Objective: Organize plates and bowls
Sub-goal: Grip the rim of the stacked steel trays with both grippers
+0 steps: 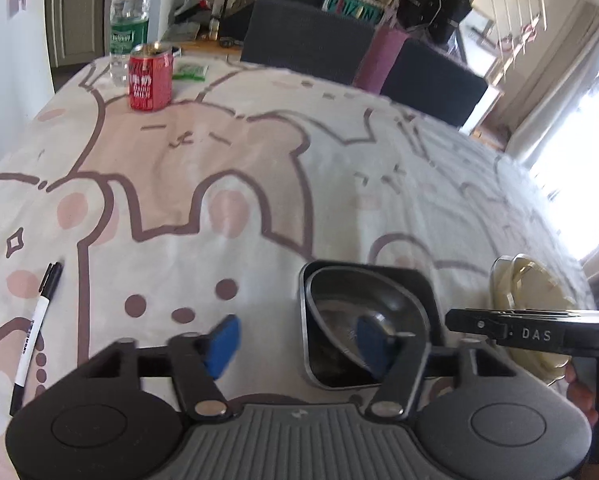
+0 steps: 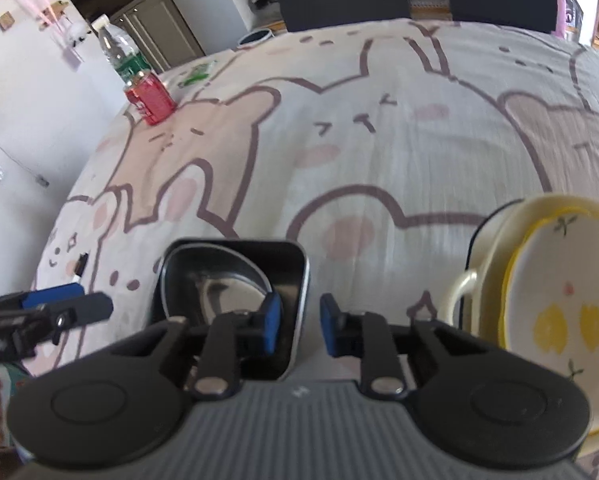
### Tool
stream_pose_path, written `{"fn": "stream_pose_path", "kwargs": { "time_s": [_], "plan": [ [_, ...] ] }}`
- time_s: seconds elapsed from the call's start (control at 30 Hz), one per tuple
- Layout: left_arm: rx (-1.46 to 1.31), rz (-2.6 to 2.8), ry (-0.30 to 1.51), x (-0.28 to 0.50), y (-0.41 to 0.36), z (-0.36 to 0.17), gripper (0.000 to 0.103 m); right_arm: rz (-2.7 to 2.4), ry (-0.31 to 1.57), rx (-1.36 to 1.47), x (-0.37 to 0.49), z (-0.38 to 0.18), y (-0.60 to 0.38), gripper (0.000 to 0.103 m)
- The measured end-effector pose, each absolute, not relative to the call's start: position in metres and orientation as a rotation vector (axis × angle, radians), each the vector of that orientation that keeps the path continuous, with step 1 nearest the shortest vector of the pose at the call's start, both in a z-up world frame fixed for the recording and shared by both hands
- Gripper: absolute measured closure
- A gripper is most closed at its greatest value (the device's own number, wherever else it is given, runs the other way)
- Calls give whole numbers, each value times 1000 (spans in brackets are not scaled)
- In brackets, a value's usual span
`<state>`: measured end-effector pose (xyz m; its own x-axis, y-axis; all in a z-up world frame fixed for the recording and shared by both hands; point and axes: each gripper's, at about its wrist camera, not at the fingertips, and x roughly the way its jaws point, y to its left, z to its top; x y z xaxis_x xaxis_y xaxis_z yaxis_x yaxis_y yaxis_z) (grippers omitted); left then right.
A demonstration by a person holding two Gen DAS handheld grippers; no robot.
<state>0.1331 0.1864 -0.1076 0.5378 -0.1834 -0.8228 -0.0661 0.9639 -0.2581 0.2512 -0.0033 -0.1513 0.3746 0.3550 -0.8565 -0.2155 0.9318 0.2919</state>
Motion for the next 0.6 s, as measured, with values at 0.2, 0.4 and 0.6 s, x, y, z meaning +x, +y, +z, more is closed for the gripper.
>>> {"fn": "stream_pose_path", "kwargs": {
  "time_s": [0.2,0.4,0.6],
  "plan": [
    [-242,-102,1064,138,184,-123,46,335,1175,125,246,-170,4,79],
    [-195,-108,1098,142,177,-131,49,308,1175,116,247,-176,6,83],
    [-168,-97,1125,149,174,-138,52,305,1188,129,251,-176,6,84]
  ]
}}
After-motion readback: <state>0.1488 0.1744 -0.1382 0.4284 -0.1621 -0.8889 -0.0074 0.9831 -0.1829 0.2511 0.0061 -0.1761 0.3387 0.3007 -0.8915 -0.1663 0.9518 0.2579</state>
